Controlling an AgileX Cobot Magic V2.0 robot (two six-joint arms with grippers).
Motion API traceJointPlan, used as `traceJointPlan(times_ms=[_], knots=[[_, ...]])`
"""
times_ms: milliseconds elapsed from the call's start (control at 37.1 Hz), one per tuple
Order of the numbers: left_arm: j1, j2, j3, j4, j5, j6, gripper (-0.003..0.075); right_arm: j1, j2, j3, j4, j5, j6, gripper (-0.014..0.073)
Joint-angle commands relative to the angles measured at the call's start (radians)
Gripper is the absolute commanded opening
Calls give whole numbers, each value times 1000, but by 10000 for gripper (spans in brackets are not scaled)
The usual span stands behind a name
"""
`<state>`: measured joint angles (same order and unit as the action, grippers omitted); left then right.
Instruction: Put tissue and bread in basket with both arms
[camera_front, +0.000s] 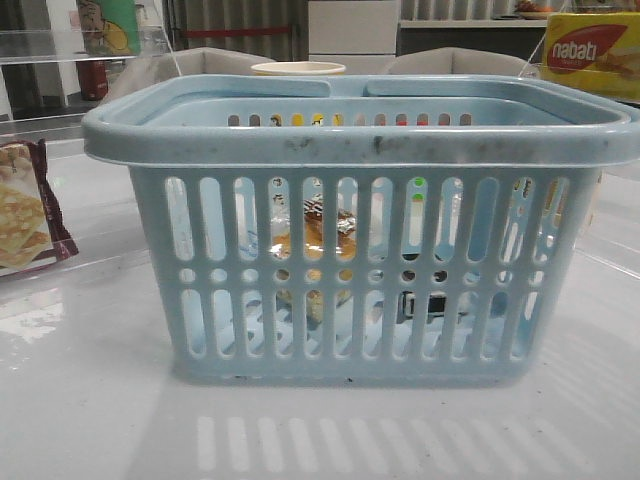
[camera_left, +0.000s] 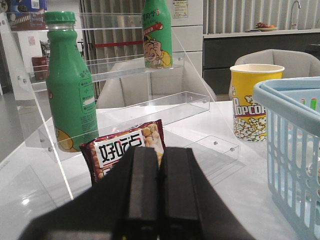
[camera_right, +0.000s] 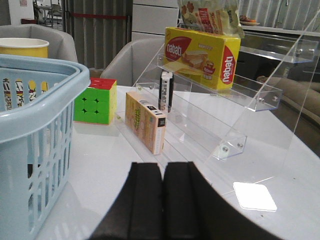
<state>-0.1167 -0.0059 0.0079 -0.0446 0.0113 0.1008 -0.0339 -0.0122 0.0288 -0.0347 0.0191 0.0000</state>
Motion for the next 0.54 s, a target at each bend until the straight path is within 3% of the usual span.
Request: traceJointPlan(times_ms=[0,513], knots=[[0,-18,0,-9,-88,0,91,-5,-16,1,4,-93,-16,29],[0,-18,0,-9,-88,0,91,-5,-16,1,4,-73,-16,29]])
